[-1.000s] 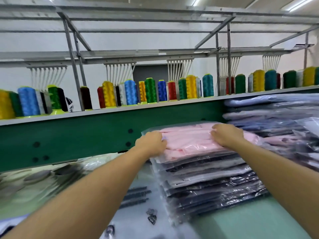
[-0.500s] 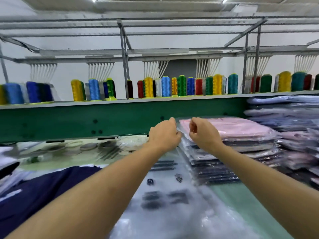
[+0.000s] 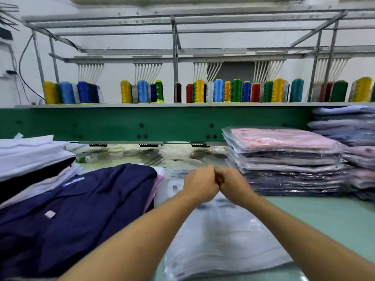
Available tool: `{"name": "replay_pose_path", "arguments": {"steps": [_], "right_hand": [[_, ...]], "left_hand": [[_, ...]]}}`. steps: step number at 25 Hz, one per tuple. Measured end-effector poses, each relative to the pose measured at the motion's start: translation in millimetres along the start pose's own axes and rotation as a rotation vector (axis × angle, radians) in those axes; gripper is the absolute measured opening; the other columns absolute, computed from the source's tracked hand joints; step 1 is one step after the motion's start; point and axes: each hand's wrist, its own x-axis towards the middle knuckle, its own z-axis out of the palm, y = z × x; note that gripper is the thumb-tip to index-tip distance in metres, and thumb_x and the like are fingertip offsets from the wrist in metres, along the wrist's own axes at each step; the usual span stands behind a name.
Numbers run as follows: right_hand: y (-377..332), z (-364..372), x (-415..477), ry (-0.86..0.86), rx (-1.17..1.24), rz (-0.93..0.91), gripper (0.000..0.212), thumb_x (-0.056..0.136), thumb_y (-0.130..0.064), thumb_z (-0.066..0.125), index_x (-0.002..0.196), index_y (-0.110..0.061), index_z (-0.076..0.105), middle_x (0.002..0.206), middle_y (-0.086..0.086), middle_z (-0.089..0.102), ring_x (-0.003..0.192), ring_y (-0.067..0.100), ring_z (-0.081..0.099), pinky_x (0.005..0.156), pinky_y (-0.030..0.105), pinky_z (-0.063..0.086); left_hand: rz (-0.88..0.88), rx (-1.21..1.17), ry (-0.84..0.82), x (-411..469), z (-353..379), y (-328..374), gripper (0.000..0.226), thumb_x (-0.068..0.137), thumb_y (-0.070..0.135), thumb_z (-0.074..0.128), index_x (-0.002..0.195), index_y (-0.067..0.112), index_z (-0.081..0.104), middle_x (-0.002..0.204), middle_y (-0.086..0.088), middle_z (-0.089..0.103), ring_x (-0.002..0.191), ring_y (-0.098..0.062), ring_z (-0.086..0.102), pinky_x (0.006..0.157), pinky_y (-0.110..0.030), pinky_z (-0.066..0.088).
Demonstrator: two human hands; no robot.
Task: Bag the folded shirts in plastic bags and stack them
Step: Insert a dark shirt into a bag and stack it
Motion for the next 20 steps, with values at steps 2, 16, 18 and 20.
{"name": "replay_pose_path", "arguments": {"steps": [2,16,18,20], "right_hand": [[7.6,12.6,-14.6,-0.139,-0.008,0.022,0.021,0.075,0.0,0.056,0.064,-0.014,0.044,0.057,-0.001,0.047,0.062,0.022,0.038,0.055,0.037,0.032],[84.0,12.1,-38.0,-0.472,-0.158,0.357,0.035,0.087,-0.054,0.066,0.111,-0.031,0.057,0.116,-0.001,0.045,0.109,0.022,0.047,0.089,0.034,0.043],[86.8,15.2,-37.3,-0.411,-0.09,0.374,0.032,0.088,-0.047,0.07,0.113,-0.031,0.059,0.119,0.002,0.048,0.107,0.021,0.05,0.081,0.03,0.043],[86.7,17.6,-37.4,-0.346,-0.019,0.411,0.029,0.089,-0.039,0.073,0.113,-0.028,0.06,0.116,0.004,0.054,0.094,0.018,0.056,0.067,0.024,0.043]], "left_hand": [[-0.045,0.043,-0.125,-11.8,22.3,-12.6,0.034,0.09,0.028,0.052,0.121,0.016,0.051,0.126,-0.011,0.062,0.115,-0.035,0.057,0.084,-0.04,0.047],[-0.214,0.113,-0.449,-17.3,99.4,-79.9,0.094,0.085,0.082,0.021,0.16,0.029,-0.002,0.166,0.008,-0.012,0.153,-0.02,-0.015,0.12,-0.051,-0.012],[-0.21,0.122,-0.441,-13.8,100.9,-80.4,0.09,0.087,0.08,0.02,0.159,0.031,-0.001,0.166,0.008,-0.012,0.153,-0.021,-0.014,0.12,-0.052,-0.012],[-0.2,0.088,-0.406,-12.7,100.7,-81.3,0.084,0.088,0.079,0.024,0.158,0.037,0.007,0.167,0.009,-0.004,0.154,-0.021,-0.007,0.12,-0.052,-0.008]]}}
